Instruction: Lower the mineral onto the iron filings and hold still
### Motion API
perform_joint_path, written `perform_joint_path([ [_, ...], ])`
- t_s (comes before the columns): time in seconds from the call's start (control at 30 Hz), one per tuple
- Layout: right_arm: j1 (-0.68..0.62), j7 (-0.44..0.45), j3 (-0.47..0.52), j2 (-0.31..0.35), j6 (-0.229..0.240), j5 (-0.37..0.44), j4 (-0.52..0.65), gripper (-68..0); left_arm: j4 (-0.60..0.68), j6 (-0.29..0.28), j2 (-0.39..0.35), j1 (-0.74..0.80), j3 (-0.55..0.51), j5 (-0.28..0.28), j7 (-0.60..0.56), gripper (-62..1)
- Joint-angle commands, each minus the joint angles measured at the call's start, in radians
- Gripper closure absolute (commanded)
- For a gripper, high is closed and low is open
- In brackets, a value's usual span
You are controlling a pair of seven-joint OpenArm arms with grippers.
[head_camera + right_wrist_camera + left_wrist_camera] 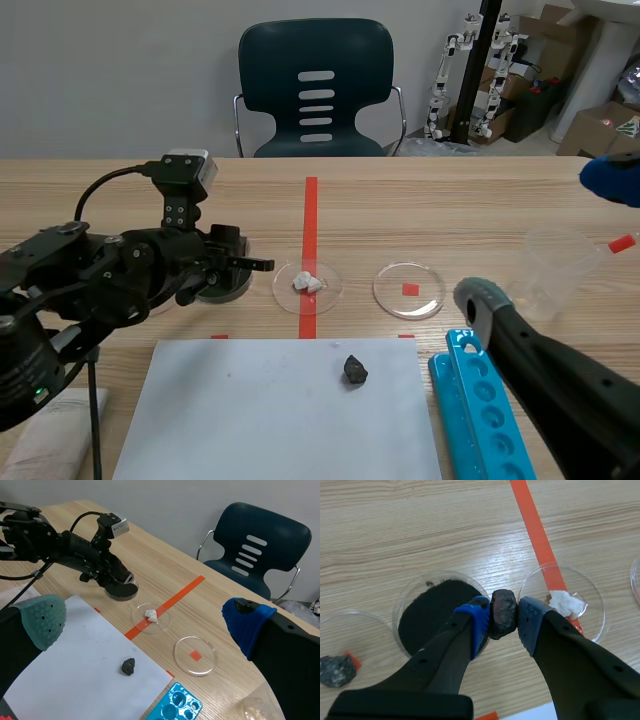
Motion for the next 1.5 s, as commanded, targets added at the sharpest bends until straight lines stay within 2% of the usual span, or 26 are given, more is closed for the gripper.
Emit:
perform_joint_path([
  [0.0,0.001,0.014,0.007,0.004,-0.001,0.014,0.012,-67.9,-0.003,0.002,0.013,-0.025,-0.003,-0.003,-0.023,-10.2],
  [0.4,0.001,0.014,0.007,0.004,-0.001,0.014,0.012,-67.9,-0.208,0.05,0.051,-0.145,-0.003,0.004,-0.02,-10.2],
  [0.8,0.001,0.014,0.007,0.004,-0.001,0.014,0.012,-67.9,-0.369,0.053,0.08,-0.212,-0.003,0.008,-0.016,-10.2],
  [1.47,0.001,0.014,0.007,0.004,-0.001,0.014,0.012,-67.9,-0.397,0.053,0.085,-0.221,-0.003,0.008,-0.018,-10.2],
])
